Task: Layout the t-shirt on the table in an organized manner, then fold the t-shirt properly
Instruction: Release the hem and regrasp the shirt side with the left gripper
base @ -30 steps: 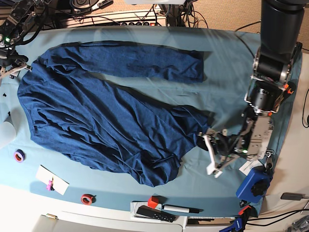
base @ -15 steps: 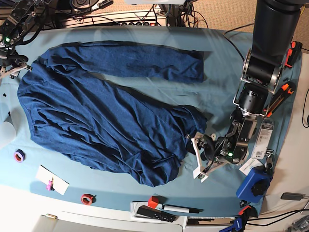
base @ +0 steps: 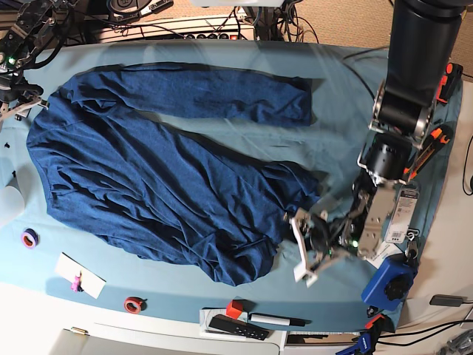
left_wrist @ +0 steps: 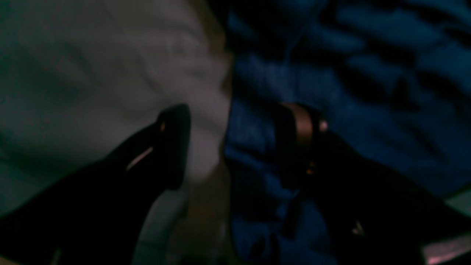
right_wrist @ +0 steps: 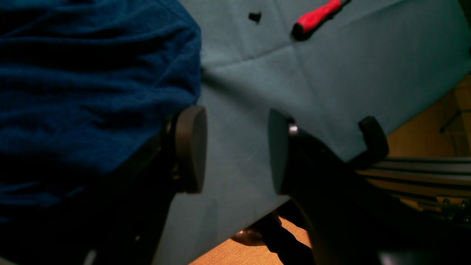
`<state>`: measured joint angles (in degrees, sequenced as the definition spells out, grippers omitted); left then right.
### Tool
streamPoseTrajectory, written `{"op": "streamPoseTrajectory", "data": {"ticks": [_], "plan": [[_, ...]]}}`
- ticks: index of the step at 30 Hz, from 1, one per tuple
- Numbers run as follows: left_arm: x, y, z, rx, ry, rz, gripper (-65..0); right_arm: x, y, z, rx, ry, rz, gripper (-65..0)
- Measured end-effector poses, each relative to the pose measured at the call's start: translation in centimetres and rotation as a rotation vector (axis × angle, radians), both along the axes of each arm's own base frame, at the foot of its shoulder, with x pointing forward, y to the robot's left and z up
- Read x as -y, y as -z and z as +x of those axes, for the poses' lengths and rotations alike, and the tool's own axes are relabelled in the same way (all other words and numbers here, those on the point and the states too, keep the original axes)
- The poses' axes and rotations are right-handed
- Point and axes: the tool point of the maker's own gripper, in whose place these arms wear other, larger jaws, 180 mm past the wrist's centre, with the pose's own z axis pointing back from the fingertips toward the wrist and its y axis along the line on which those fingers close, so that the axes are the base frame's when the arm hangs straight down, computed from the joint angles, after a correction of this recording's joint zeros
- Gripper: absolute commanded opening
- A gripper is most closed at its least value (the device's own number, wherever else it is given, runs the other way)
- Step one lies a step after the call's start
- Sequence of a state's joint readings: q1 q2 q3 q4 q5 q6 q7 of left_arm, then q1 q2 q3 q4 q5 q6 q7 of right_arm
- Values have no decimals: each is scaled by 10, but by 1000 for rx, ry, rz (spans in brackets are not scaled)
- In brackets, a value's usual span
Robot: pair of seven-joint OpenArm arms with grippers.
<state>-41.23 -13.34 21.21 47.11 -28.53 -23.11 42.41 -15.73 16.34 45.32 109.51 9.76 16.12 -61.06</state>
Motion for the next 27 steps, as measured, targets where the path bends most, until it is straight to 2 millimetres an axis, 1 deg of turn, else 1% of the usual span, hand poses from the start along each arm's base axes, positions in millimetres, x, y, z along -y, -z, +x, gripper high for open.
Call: {"op": "streamPoseTrajectory", "data": {"ticks": [2,6,10,12,18,21,24,25,27], "plan": [[-1,10,-7,-21,-4,5,-305,0,0,0,0,1,0,-379],[0,20,-15,-31,-5,-3,-305,0,0,0,0,0,0,-379],[1,23,-17,-27,-7,-13,-308,0,0,0,0,0,0,-380],[1,24,-18,-26,-11,-21,-328,0,0,0,-1,0,0,-380],[4,24,-19,-26,-16,-45,-430,0,0,0,0,0,0,-379],[4,25,-20,-28,-16,-45,-513,0,0,0,0,0,0,-379],[5,25,-20,-27,-16,-47,-623,0,0,0,0,0,0,-380],[6,25,-21,-27,-10,-51,-650,0,0,0,0,0,0,-379],[7,25,-22,-28,2,-55,-650,0,0,0,0,0,0,-380]]}}
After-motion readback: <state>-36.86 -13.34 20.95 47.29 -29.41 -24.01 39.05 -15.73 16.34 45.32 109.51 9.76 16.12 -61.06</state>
